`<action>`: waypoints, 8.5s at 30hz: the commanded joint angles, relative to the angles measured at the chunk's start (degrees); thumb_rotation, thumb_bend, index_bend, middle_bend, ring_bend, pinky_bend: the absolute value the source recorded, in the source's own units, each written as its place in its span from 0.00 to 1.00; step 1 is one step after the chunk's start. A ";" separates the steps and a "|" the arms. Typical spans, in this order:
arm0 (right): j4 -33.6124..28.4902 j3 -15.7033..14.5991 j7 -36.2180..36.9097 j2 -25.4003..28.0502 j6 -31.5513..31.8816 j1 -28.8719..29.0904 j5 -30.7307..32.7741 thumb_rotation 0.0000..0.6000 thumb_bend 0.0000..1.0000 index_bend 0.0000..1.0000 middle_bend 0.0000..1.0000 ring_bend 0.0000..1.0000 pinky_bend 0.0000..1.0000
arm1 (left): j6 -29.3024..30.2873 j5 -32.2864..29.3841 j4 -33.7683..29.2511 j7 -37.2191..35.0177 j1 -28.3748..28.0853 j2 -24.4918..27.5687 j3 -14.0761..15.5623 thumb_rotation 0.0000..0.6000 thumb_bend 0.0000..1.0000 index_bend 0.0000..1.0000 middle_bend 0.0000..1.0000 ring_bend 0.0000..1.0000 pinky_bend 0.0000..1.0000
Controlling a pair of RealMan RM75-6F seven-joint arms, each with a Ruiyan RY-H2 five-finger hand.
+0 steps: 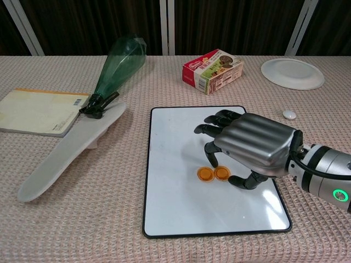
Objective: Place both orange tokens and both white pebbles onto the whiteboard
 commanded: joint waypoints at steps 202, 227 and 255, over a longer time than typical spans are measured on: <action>7.66 6.45 10.59 11.40 5.88 2.57 11.22 1.00 0.32 0.27 0.05 0.00 0.00 | 0.18 -0.50 1.06 -0.67 0.52 0.03 -0.56 0.58 0.09 0.27 0.21 0.13 0.19; 25.14 5.98 13.38 1.37 0.15 3.48 14.79 1.00 0.32 0.37 0.04 0.00 0.00 | 0.38 -1.26 1.74 -1.84 0.90 0.22 -0.87 0.58 0.09 0.27 0.21 0.13 0.19; 27.67 7.38 13.72 -0.12 -0.25 3.52 15.45 1.00 0.34 0.49 0.06 0.00 0.00 | -0.17 -1.40 1.35 -1.26 0.68 0.17 -0.96 0.58 0.09 0.27 0.21 0.13 0.19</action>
